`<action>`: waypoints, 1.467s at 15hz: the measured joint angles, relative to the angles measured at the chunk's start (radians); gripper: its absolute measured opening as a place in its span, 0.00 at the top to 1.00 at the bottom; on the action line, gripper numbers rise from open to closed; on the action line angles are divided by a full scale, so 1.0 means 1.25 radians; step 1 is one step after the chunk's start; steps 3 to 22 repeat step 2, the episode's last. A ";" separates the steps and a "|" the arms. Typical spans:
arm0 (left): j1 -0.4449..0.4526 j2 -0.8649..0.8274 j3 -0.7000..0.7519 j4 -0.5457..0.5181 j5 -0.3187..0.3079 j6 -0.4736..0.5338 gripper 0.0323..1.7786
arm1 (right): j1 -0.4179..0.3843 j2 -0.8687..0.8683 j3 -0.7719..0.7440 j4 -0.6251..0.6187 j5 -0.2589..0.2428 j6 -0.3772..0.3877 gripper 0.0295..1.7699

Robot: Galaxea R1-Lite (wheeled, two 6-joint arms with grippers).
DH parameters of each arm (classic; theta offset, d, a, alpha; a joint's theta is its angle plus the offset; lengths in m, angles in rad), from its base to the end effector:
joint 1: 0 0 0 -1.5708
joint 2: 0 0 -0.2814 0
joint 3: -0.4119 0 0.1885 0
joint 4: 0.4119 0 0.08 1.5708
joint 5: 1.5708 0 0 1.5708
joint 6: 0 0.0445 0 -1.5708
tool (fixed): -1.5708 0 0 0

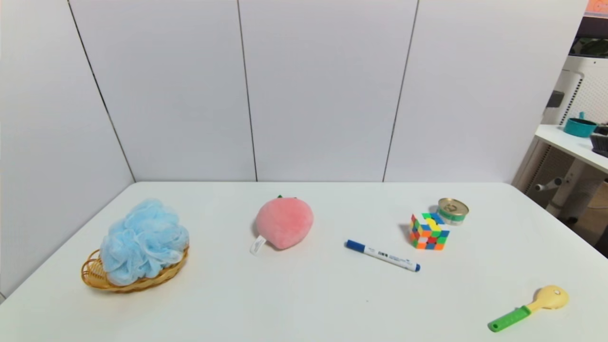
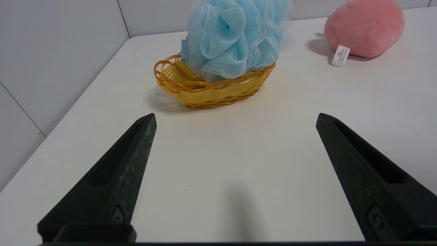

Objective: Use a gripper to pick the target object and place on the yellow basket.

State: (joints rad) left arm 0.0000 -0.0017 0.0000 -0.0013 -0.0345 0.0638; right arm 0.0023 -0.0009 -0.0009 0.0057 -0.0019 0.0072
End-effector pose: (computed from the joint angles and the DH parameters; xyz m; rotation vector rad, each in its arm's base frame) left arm 0.0157 -0.0015 0.0757 0.0638 -0.0041 -0.0344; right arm 0.0157 0.0000 0.0750 0.0072 0.0039 0.0004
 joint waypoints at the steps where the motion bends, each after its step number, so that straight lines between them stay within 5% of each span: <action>1: 0.000 0.000 0.000 0.000 0.000 0.000 0.05 | 0.000 0.000 0.000 0.000 0.000 0.000 0.04; 22: 0.000 0.000 0.000 0.000 0.000 0.000 0.05 | 0.000 0.000 0.000 0.000 0.000 0.001 0.04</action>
